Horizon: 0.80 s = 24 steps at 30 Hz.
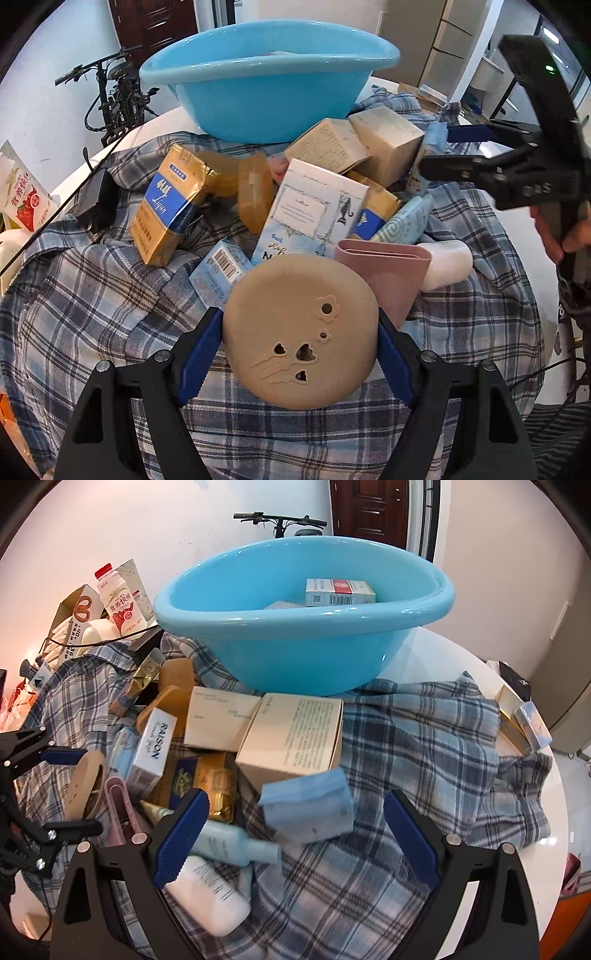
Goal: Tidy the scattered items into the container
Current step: 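Close the right tool on the cream cardboard box while the left holds the wooden disc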
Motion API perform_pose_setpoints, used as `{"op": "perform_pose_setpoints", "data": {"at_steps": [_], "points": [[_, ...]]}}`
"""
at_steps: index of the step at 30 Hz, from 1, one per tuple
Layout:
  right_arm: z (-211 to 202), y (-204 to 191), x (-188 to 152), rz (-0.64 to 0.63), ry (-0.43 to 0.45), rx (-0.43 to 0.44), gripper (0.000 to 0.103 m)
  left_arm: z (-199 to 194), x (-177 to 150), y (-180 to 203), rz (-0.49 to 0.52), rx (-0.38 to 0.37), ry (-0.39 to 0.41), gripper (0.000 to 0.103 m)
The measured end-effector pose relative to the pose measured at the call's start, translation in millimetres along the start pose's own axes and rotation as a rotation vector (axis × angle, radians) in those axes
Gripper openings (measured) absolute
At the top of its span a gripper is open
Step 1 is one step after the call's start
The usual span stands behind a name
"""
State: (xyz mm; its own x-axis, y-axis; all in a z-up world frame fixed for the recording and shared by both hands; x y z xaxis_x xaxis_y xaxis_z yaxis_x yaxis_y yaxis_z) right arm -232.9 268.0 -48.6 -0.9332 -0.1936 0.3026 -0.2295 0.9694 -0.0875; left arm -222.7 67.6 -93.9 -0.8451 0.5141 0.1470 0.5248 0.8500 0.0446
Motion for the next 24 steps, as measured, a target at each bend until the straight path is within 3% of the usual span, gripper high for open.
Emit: {"op": "perform_pose_setpoints", "data": {"at_steps": [5, 17, 19, 20, 24], "points": [[11.2, -3.6, 12.0, -0.005, 0.006, 0.015, 0.095, -0.8, 1.1, 9.4, 0.019, -0.002, 0.006, 0.081], [25.9, -9.8, 28.9, -0.044, 0.017, -0.065, 0.095, -7.1, -4.2, 9.3, 0.027, -0.003, 0.014, 0.081], [23.5, -9.5, 28.6, -0.049, 0.026, -0.07, 0.081, -6.5, -4.8, 8.2, 0.025, -0.006, 0.014, 0.081], [22.7, -9.2, 27.7, -0.053, 0.023, -0.08, 0.06, -6.0, -5.0, 7.7, 0.024, -0.005, 0.013, 0.081], [12.2, -13.0, 18.9, -0.071, 0.026, -0.073, 0.059, -5.3, -6.6, 9.6, 0.025, -0.011, 0.011, 0.081]]}}
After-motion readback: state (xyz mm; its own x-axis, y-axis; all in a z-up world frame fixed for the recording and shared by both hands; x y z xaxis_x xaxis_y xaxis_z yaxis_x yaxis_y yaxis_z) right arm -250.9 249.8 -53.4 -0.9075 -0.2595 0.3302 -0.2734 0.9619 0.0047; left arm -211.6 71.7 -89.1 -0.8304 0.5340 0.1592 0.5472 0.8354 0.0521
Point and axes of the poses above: each gripper's, at about its wrist camera, not at the fingertips, and z roughly the way its jaws point, y to its right, x to its top, the point moved 8 cm from there along z, roughly the way its jaws point, and after that the axes turned 14 degrees about -y, right-handed, at the moved point
